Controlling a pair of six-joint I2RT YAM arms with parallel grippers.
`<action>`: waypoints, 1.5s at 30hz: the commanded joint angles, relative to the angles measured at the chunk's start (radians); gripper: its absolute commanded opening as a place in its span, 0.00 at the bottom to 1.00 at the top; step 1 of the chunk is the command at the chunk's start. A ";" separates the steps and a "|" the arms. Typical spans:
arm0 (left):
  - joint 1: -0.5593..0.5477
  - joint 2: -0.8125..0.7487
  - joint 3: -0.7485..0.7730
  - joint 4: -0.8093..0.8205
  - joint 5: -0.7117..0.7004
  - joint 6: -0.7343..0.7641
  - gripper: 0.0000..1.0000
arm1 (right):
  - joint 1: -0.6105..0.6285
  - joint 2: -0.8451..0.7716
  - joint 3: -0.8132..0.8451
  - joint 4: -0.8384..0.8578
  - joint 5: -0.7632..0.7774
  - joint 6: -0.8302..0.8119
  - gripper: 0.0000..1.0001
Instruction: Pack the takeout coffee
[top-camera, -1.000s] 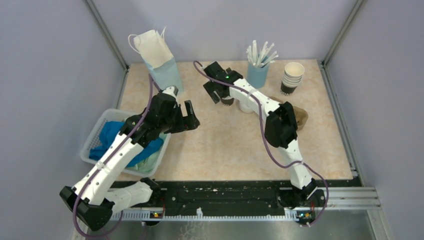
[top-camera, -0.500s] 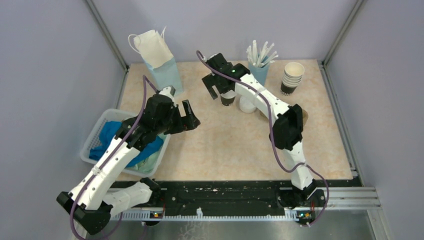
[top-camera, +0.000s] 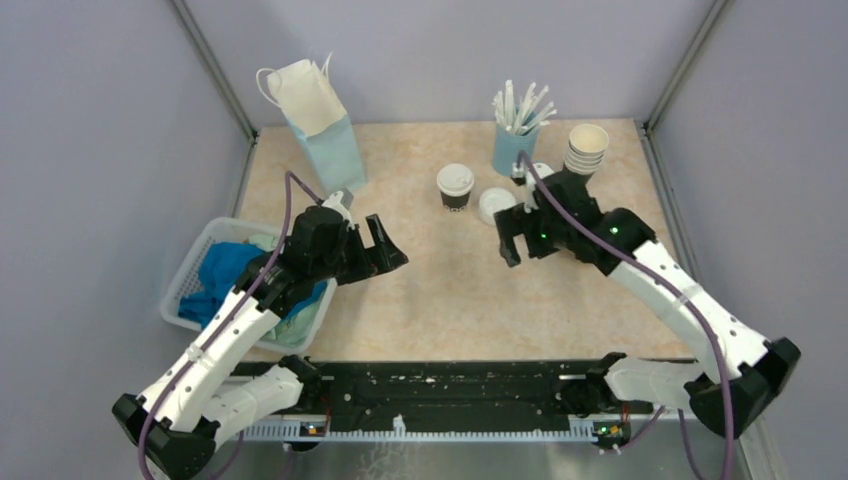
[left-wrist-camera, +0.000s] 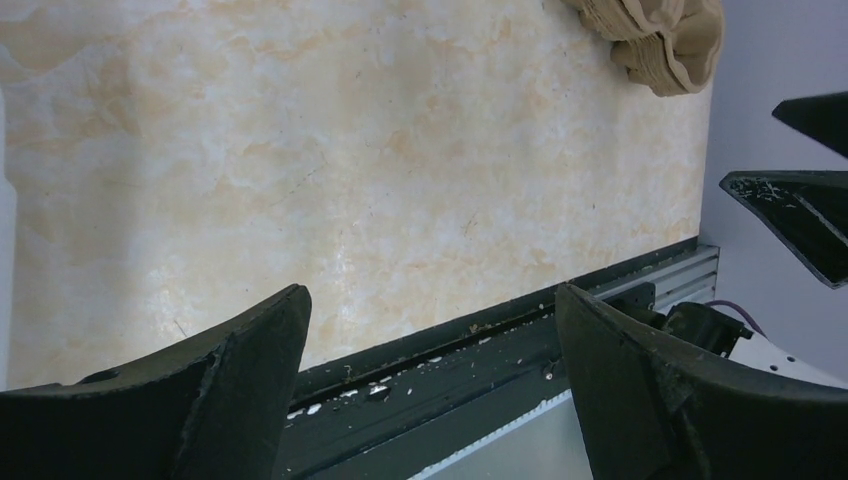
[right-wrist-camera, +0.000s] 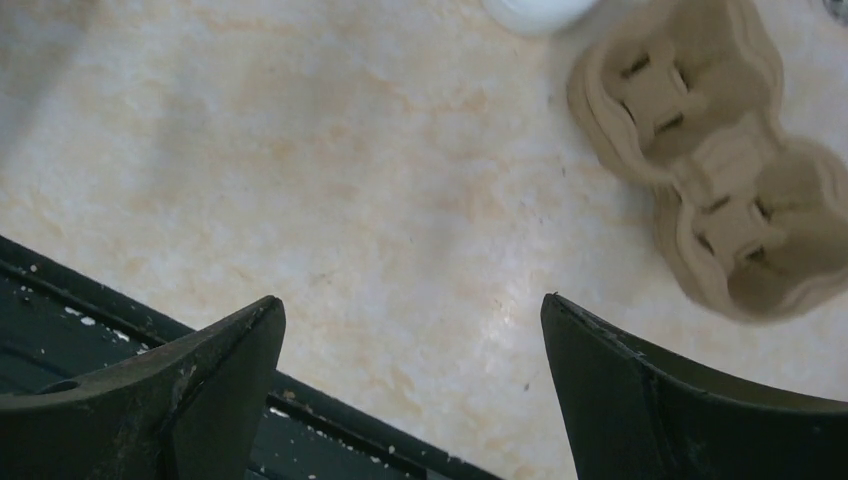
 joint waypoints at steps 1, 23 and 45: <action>0.002 -0.025 -0.033 0.097 0.045 -0.035 0.98 | -0.152 -0.176 -0.178 -0.005 -0.076 0.085 0.98; 0.003 0.412 0.360 0.034 0.163 0.357 0.98 | -0.919 0.117 -0.151 0.126 -0.435 0.248 0.72; 0.002 0.517 0.464 0.031 0.189 0.557 0.98 | -1.167 0.299 -0.243 0.306 -0.683 0.218 0.51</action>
